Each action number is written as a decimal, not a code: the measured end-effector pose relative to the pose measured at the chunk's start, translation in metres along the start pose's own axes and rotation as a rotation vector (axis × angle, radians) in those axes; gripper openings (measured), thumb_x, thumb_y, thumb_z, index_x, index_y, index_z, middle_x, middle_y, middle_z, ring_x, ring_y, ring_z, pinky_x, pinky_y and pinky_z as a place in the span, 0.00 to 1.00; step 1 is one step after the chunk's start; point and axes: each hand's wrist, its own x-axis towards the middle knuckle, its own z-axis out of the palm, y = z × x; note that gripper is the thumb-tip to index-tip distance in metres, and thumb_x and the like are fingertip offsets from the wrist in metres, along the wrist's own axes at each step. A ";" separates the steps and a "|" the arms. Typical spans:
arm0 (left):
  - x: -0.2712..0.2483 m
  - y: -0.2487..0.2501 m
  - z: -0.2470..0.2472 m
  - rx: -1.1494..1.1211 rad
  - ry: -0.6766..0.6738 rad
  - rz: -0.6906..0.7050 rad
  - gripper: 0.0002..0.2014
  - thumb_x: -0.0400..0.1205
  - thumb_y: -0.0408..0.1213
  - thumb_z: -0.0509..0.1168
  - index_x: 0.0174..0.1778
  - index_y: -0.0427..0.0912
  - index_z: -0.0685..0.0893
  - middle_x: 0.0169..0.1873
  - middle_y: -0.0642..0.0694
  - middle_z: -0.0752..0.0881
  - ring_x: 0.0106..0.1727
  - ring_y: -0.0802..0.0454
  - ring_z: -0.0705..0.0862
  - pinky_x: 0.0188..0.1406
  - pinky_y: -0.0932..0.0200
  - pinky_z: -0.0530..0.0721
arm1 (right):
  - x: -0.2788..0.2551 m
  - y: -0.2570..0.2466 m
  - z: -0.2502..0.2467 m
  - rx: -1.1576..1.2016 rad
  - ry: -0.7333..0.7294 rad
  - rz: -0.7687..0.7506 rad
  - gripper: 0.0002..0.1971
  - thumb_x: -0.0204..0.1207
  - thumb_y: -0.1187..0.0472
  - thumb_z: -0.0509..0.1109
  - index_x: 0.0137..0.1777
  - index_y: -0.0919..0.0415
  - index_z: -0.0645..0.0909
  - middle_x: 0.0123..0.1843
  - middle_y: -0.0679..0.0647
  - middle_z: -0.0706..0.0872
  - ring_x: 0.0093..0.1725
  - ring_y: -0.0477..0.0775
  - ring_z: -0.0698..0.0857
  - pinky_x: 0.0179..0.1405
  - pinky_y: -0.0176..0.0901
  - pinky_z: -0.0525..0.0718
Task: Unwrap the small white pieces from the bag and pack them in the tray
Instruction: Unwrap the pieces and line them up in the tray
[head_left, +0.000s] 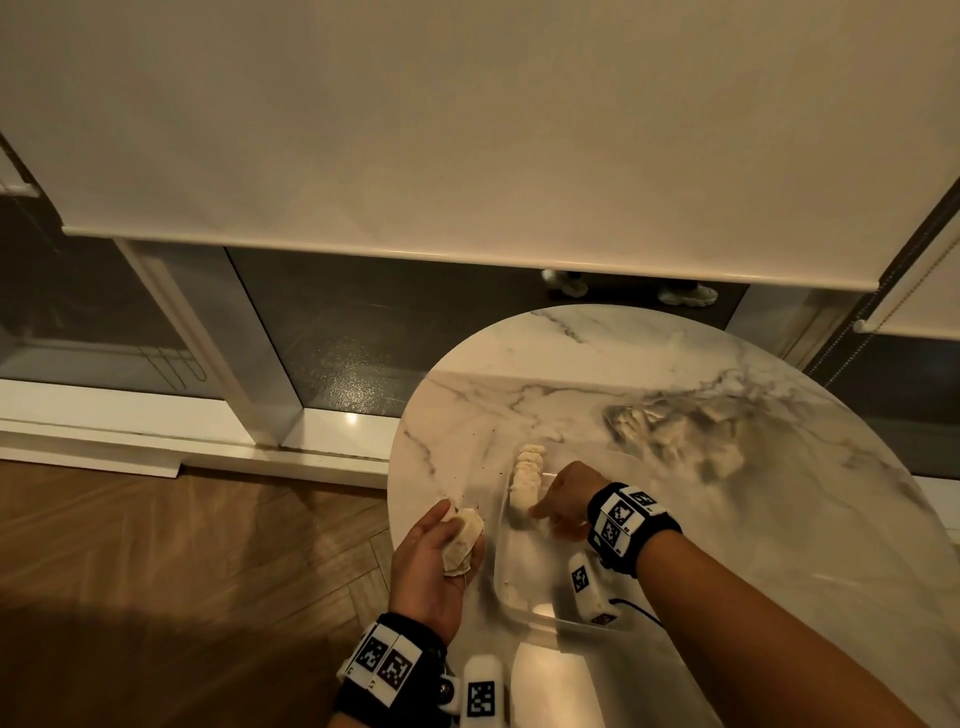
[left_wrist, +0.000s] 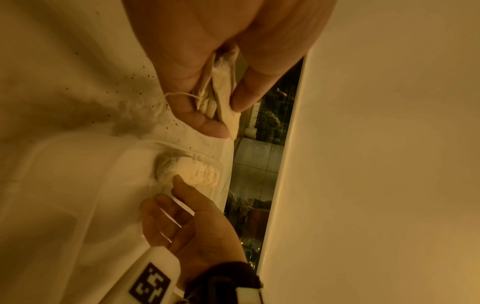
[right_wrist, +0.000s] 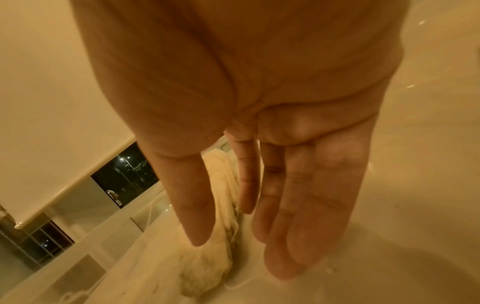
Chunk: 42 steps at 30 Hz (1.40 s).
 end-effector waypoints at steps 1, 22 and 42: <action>0.001 -0.001 -0.001 0.002 0.003 -0.003 0.14 0.83 0.22 0.64 0.62 0.38 0.84 0.57 0.32 0.86 0.53 0.35 0.87 0.37 0.51 0.89 | 0.001 0.000 0.001 -0.007 -0.013 -0.007 0.18 0.67 0.60 0.85 0.51 0.70 0.86 0.43 0.65 0.93 0.36 0.61 0.90 0.47 0.59 0.92; -0.026 -0.001 0.024 -0.056 -0.179 -0.028 0.15 0.79 0.36 0.67 0.60 0.38 0.87 0.49 0.40 0.91 0.46 0.44 0.89 0.42 0.53 0.85 | -0.102 0.012 0.002 0.349 0.079 -0.387 0.19 0.79 0.42 0.72 0.42 0.59 0.88 0.36 0.56 0.91 0.33 0.50 0.88 0.30 0.43 0.84; -0.034 -0.017 0.030 0.107 -0.231 0.036 0.18 0.85 0.25 0.60 0.69 0.41 0.83 0.60 0.34 0.89 0.52 0.43 0.92 0.43 0.52 0.91 | -0.100 0.025 0.019 0.238 0.238 -0.574 0.10 0.68 0.49 0.83 0.41 0.50 0.85 0.37 0.48 0.89 0.31 0.38 0.81 0.35 0.37 0.82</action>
